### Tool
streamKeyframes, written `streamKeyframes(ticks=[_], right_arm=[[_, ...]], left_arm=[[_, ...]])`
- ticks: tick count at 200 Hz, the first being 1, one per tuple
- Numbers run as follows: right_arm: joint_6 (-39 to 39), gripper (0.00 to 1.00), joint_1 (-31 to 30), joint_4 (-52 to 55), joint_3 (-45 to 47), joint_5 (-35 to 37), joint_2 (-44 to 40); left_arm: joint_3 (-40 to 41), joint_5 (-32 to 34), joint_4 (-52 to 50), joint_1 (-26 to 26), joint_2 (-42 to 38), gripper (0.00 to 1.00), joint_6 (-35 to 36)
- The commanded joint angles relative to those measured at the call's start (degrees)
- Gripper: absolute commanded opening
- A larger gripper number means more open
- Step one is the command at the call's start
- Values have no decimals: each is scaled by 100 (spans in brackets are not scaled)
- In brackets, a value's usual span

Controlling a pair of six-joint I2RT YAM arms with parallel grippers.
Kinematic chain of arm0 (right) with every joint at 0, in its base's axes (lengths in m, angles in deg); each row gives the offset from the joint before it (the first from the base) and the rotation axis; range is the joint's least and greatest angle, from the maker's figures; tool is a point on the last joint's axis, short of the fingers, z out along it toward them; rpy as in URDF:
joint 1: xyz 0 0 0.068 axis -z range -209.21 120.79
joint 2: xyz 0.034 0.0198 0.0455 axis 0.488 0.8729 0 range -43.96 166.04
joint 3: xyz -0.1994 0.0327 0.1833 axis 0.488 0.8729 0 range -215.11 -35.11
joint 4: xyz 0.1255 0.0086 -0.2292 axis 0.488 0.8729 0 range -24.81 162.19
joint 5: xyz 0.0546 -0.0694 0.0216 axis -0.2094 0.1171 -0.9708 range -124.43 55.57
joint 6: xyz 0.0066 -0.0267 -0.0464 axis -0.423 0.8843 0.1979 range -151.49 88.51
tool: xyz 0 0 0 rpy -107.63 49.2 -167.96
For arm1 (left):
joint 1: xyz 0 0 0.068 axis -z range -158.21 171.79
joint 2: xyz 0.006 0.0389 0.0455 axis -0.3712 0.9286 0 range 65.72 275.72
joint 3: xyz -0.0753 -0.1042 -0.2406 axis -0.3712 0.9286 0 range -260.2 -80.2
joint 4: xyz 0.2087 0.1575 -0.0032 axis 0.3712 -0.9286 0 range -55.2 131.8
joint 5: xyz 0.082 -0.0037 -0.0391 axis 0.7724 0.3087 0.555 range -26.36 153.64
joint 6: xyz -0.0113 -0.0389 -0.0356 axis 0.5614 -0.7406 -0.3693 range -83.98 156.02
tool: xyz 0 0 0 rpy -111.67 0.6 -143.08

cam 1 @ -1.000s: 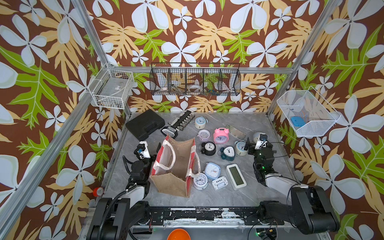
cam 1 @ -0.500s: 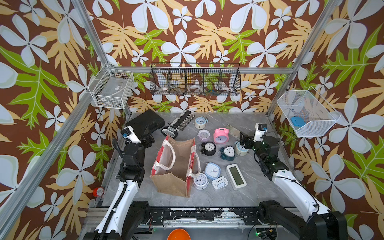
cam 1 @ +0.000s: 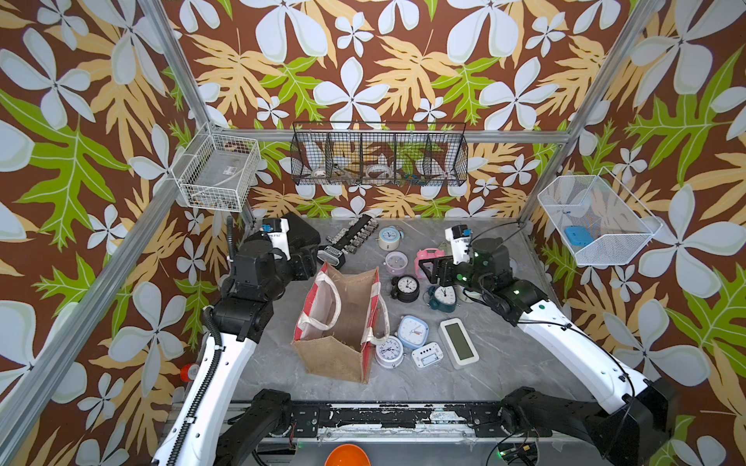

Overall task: Put the alarm clock into the canvas bag
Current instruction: Adjust the canvas bag at the center of the board.

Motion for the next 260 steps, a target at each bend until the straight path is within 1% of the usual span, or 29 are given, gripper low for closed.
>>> streamKeyframes(ticks=[1, 15, 20, 35, 52, 77, 96, 110, 125, 142, 172, 198, 222, 234, 246, 260], right_arm=[[-62, 77, -373, 691, -371, 176, 231], [-195, 77, -590, 745, -572, 208, 359], [-227, 76, -686, 746, -624, 269, 399], [-326, 77, -931, 813, -783, 395, 540], [-438, 77, -1073, 851, -897, 412, 659], [-519, 77, -1186, 881, -968, 488, 724], [-609, 77, -1227, 907, -969, 501, 748], [-654, 77, -1312, 925, -968, 557, 746], [-690, 77, -1392, 950, -968, 604, 754], [-730, 78, -1445, 956, -942, 617, 760], [-801, 78, -1491, 986, -933, 633, 762], [-868, 78, -1592, 1004, -977, 677, 760], [-978, 79, -1814, 987, -1058, 702, 829], [-1065, 79, -1945, 995, -1120, 746, 887], [-1169, 80, -2071, 1023, -1166, 827, 949], [-1269, 80, -2224, 1077, -1222, 917, 1032]], left_arm=[[-422, 772, -1298, 674, 256, 68, 98], [-614, 1274, -1596, 1173, 441, 66, -15], [-660, 1404, -1702, 1339, 522, 64, -75], [-743, 1621, -1966, 1654, 813, 58, -236], [-695, 1825, -2102, 1982, 1172, 54, -402], [-554, 1864, -2088, 2276, 1589, 47, -587], [-439, 1913, -2092, 2381, 1765, 46, -730], [-371, 2078, -2196, 2428, 1851, 46, -835], [-288, 2264, -2306, 2480, 1844, 46, -932], [-185, 2271, -2307, 2494, 1741, 47, -990], [-230, 2479, -2621, 2604, 1664, 47, -1091], [-120, 2457, -2686, 2619, 1499, 48, -1112], [82, 2250, -2602, 2614, 1578, 54, -1013], [225, 2125, -2455, 2614, 1682, 60, -955], [379, 2103, -2290, 2615, 1804, 64, -923], [457, 2095, -2179, 2607, 1995, 67, -901]])
